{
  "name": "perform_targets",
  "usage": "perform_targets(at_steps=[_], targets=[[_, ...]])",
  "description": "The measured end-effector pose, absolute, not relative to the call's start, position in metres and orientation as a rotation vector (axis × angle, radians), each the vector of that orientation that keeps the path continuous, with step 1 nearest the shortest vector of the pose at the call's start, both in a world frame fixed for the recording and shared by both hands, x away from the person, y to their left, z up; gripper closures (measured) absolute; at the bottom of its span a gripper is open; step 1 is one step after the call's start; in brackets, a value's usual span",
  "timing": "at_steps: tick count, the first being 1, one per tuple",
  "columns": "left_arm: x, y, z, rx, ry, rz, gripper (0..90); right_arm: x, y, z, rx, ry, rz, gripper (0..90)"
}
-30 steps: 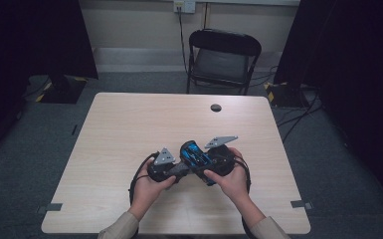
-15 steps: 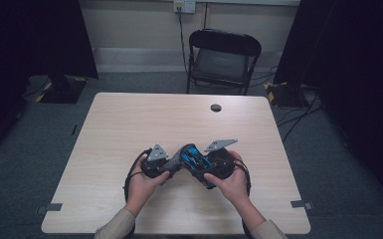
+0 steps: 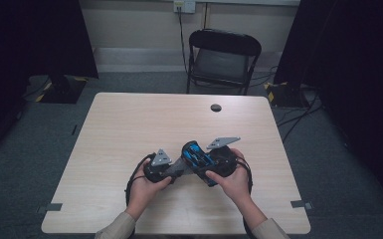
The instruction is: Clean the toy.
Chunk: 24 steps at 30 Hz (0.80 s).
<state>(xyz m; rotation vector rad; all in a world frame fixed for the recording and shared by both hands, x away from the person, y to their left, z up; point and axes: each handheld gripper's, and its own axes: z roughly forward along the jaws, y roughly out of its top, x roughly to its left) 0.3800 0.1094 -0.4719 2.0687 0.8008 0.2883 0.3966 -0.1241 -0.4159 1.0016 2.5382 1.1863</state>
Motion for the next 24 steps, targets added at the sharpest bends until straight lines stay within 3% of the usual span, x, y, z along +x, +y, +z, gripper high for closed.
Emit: perform_targets(at_steps=[13,24], targets=[[0.362,0.079,-0.475,2.087,0.694,0.202,67.9,0.402,-0.126,-0.421,1.037,2.539,1.165,26.2],[0.378,0.096,-0.467,2.038,0.779,0.259,67.9,0.399,-0.127,-0.425,1.021,2.553,1.164,26.2]])
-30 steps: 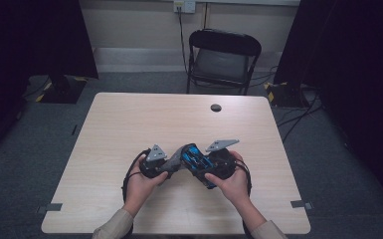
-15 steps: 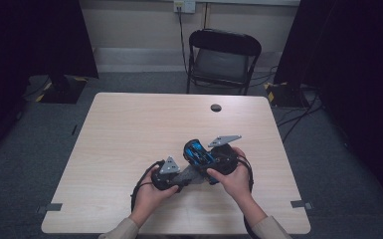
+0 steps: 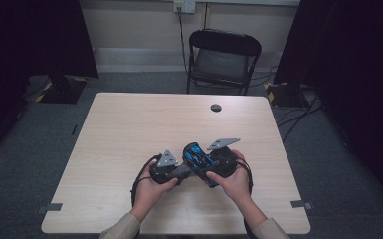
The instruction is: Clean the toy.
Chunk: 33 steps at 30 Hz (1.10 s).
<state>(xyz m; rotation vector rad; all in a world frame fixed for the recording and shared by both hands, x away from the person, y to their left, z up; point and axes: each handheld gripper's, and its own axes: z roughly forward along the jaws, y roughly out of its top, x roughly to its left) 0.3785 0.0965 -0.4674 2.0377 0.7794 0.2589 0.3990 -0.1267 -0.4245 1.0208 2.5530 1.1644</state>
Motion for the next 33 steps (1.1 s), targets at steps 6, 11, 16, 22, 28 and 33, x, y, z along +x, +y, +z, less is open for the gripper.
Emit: perform_targets(at_steps=[6,11,16,22,28,33], targets=[[0.386,0.109,-0.468,2.016,0.834,0.282,67.8,0.398,-0.126,-0.429,1.017,2.570,1.157,26.2],[0.393,0.119,-0.467,2.005,0.869,0.317,67.6,0.395,-0.125,-0.430,1.003,2.584,1.149,26.2],[0.394,0.126,-0.467,2.009,0.883,0.336,67.5,0.394,-0.125,-0.430,1.002,2.583,1.160,26.2],[0.393,0.137,-0.467,2.026,0.894,0.364,67.5,0.396,-0.132,-0.428,1.013,2.566,1.145,26.2],[0.394,0.146,-0.468,2.031,0.911,0.374,67.5,0.402,-0.146,-0.431,1.060,2.536,1.117,26.2],[0.393,0.157,-0.472,2.044,0.925,0.387,67.3,0.407,-0.158,-0.433,1.096,2.511,1.101,26.2]])
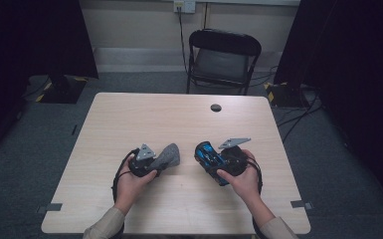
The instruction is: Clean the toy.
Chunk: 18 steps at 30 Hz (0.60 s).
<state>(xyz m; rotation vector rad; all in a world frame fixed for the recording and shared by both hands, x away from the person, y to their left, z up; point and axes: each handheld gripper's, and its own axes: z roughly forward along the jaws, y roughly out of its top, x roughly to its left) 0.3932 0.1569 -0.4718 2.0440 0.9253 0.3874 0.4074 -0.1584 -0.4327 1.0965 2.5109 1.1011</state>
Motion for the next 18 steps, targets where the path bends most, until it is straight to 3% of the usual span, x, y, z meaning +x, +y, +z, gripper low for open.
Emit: perform_targets(at_steps=[18], targets=[[0.404,0.195,-0.475,2.030,1.007,0.408,67.4,0.441,-0.177,-0.446,1.159,2.477,0.971,26.2]])
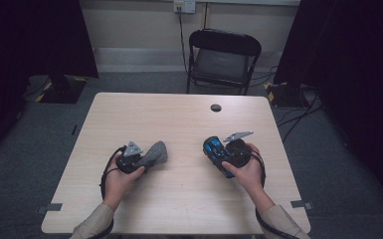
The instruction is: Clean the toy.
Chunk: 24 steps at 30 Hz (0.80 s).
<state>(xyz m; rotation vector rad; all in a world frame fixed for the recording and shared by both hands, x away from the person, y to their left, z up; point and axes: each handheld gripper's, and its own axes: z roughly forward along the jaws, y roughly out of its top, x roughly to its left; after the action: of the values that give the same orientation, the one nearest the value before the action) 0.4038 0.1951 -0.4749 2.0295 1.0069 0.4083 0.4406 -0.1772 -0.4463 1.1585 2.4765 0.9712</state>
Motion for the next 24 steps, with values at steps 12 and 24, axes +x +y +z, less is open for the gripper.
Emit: perform_targets(at_steps=[12,24], targets=[[0.417,0.213,-0.476,2.030,1.049,0.443,67.4,0.461,-0.195,-0.461,1.227,2.453,0.912,27.8],[0.426,0.217,-0.481,2.025,1.080,0.455,67.2,0.476,-0.197,-0.464,1.246,2.434,0.888,27.8]])
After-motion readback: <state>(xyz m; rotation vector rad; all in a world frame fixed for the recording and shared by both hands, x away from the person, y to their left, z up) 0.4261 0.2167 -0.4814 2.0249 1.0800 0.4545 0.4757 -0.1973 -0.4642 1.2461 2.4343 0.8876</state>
